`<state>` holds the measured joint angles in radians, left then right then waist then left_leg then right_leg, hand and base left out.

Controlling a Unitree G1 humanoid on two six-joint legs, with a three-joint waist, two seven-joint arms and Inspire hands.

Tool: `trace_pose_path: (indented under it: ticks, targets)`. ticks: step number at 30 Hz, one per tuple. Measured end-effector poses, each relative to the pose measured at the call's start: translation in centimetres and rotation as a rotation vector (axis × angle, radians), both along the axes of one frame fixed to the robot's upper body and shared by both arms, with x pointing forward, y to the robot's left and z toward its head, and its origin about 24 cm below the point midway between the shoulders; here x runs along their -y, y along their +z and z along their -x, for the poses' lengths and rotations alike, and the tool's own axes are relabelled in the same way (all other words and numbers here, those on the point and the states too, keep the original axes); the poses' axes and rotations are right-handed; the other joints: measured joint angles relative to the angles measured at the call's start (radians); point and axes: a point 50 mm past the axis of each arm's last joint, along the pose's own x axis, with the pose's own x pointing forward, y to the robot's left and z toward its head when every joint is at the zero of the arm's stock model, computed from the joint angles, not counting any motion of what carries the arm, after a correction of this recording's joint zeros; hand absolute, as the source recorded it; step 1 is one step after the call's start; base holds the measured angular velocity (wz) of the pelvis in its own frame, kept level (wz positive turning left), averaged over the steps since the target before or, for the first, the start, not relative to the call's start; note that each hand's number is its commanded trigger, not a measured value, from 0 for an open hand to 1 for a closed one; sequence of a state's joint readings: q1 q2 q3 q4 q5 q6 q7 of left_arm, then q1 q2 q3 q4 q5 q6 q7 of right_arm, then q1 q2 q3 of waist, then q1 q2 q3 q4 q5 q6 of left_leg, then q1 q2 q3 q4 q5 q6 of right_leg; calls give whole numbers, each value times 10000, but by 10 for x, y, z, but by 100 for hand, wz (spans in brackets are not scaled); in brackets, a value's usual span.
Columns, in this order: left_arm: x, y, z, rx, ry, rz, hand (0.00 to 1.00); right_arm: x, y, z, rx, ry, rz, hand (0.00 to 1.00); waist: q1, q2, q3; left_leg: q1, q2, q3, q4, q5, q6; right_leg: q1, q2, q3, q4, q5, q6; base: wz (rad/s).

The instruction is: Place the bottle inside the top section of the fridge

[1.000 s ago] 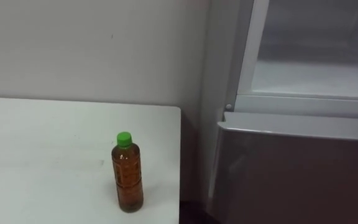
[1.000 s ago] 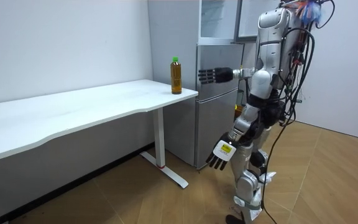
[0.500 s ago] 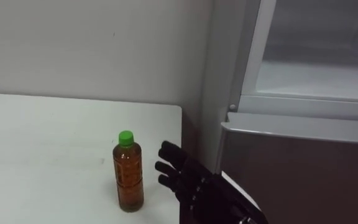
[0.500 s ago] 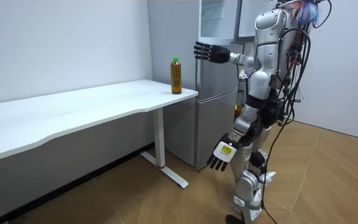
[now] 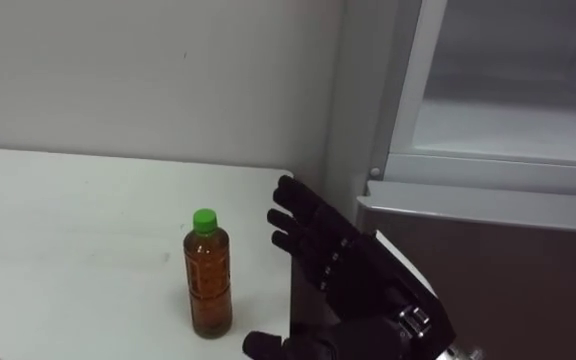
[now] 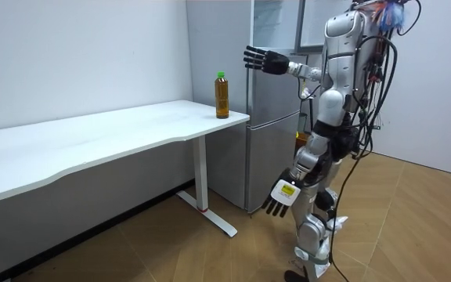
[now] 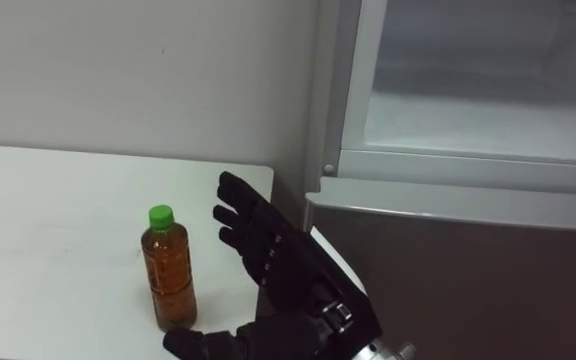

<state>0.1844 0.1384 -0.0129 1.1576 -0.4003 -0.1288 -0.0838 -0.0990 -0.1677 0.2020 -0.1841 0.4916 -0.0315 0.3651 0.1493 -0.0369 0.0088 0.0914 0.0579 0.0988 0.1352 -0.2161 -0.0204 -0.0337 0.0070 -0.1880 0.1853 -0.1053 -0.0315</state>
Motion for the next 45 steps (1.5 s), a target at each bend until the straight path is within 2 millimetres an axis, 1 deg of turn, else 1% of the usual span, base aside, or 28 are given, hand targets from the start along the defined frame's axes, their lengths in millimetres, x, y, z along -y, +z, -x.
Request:
trace_pose_path:
  ticks: [3,6,7,8,9,11,14,16,18,20,22,23,25,27,30,31,34,35,36,38,40,41,45]
  targets:
    - [0,0,0,10,-4,46,0,1,-5,-2,-191,-315,192,0,2,-2,1,-5,-14,-73,1,5,7,34,-35,-96,-10,-1,1,7]
    - [0,0,0,23,9,61,0,1,-8,-5,-393,-599,188,0,82,-36,8,-33,-14,-168,-6,5,7,16,-35,-144,-15,-8,-2,2]
    - [0,0,-2,104,21,73,0,2,-7,-6,-383,-773,228,0,189,-58,0,-111,-15,-183,1,5,7,-40,-37,-153,-15,-11,-3,5]
    - [1,1,-3,163,18,84,0,2,-6,-8,-334,-968,352,0,269,-71,14,-140,-16,-217,3,7,6,-50,-39,-177,-18,-11,-4,6]
    - [1,1,-3,181,24,83,0,1,-6,-10,-303,-1067,454,0,297,-78,11,-150,-16,-238,6,7,6,-52,-41,-196,-17,-15,-7,10]
    - [1,1,-4,211,39,67,0,1,-3,-14,-152,-1452,744,0,430,-137,-23,-176,-16,-312,30,11,4,-57,-50,-273,-19,-31,-11,11]
    - [-2,1,-3,185,263,-65,0,0,0,-17,-124,-1882,719,0,609,-230,-35,-277,-16,-492,140,16,4,-43,-86,-507,-16,-60,-8,19]
    - [-3,1,-2,169,432,-113,0,1,1,-20,-147,-2128,658,0,767,-289,-8,-308,-16,-506,165,16,4,-48,-94,-580,-21,-60,-10,7]
    - [-4,1,-1,87,562,-125,0,2,-1,-24,-330,-2381,633,0,794,-331,0,-367,-33,-595,184,16,4,-47,-122,-686,-26,-64,-7,13]
    - [-5,2,-3,126,579,-219,0,4,-3,-27,-519,-2761,596,0,819,-385,29,-521,-73,-757,271,15,5,-56,-177,-861,-51,-69,-6,19]
    - [-6,2,-3,116,598,-285,0,4,-6,-35,-702,-2956,741,0,845,-420,50,-591,-84,-781,292,15,6,-93,-191,-884,-32,-69,-6,6]
    - [-6,2,-3,101,608,-293,0,4,-7,-38,-766,-3050,771,0,870,-435,51,-623,-84,-782,315,15,6,-109,-194,-886,-32,-69,-7,0]
    - [-6,2,-3,97,610,-299,0,6,-11,-44,-1048,-3457,803,0,1055,-483,36,-651,-86,-781,325,19,9,-143,-205,-896,-13,-67,-9,0]
    - [-6,2,-3,90,623,-296,0,6,-16,-47,-1296,-3592,923,0,1127,-494,34,-670,-87,-799,326,26,17,-137,-216,-930,-13,-66,-9,6]
    - [-11,3,-2,-54,553,-373,0,8,-24,-52,-1718,-3978,1070,0,1310,-523,27,-776,-103,-958,353,31,22,-167,-241,-1074,-11,-66,-8,14]
    - [-12,3,-1,-146,467,-403,0,7,-27,-55,-1836,-4176,1291,0,1335,-529,27,-822,-111,-1055,368,41,18,-180,-256,-1176,0,-66,-8,15]
    - [-16,3,10,-539,450,-465,0,-3,-29,-59,-1706,-4544,1866,0,1465,-544,25,-971,-115,-1107,382,46,14,-282,-261,-1245,-21,-66,-8,8]
    - [-16,2,12,-633,352,-504,0,-4,-30,-62,-1650,-4713,2118,0,1579,-570,16,-1031,-130,-1143,383,58,15,-334,-279,-1292,-15,-65,-9,9]
    - [-15,2,12,-652,353,-499,0,-5,-31,-64,-1676,-4803,2202,0,1614,-545,33,-1067,-139,-1160,383,72,19,-365,-293,-1321,-11,-65,-9,14]
    - [-15,2,13,-747,370,-468,0,-8,-34,-71,-1936,-5160,2333,0,1741,-561,67,-1172,-178,-1278,365,137,30,-425,-350,-1470,-8,-63,-8,15]
    - [-15,2,14,-869,387,-462,0,-8,-37,-72,-2084,-5340,2355,0,1884,-572,63,-1231,-184,-1301,356,139,31,-464,-363,-1527,-10,-63,-7,9]
    - [-15,1,15,-942,416,-501,0,-9,-37,-73,-2125,-5417,2414,0,1897,-582,68,-1300,-185,-1357,359,153,34,-484,-385,-1693,-13,-62,-7,13]
    - [-15,1,16,-1129,272,-528,0,-7,-38,-78,-2258,-5962,2441,0,2033,-577,94,-1439,-194,-1472,370,177,30,-553,-420,-2012,-15,-61,-10,11]
